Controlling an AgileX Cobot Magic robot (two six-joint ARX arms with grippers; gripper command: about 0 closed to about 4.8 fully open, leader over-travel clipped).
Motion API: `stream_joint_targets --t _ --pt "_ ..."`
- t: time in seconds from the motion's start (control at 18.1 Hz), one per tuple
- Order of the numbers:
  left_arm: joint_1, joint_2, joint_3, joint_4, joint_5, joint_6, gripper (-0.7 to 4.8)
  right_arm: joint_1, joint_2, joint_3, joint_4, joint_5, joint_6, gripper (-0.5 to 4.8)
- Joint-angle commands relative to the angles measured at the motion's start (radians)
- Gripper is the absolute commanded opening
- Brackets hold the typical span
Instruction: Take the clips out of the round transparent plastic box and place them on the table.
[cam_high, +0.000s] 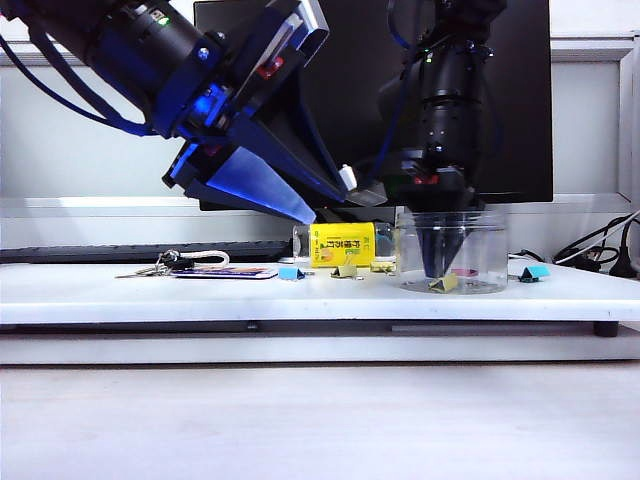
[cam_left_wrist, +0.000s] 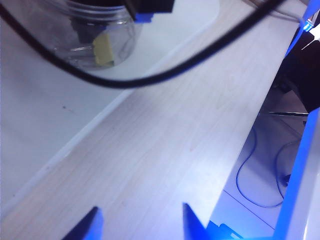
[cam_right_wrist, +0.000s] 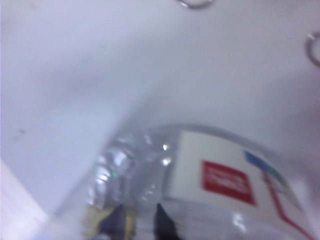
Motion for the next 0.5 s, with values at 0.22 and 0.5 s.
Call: stream_joint_targets --t 0.22,0.5 --pt "0.0 -0.002 0.001 0.006 0.003 0.012 2.14 0.001 0.002 0.003 -0.006 0.01 -0.01 0.81" --pt "0.0 -0.002 0.001 0.006 0.0 0.024 2.14 0.01 0.006 0.003 -0.005 0.005 -0.01 0.81"
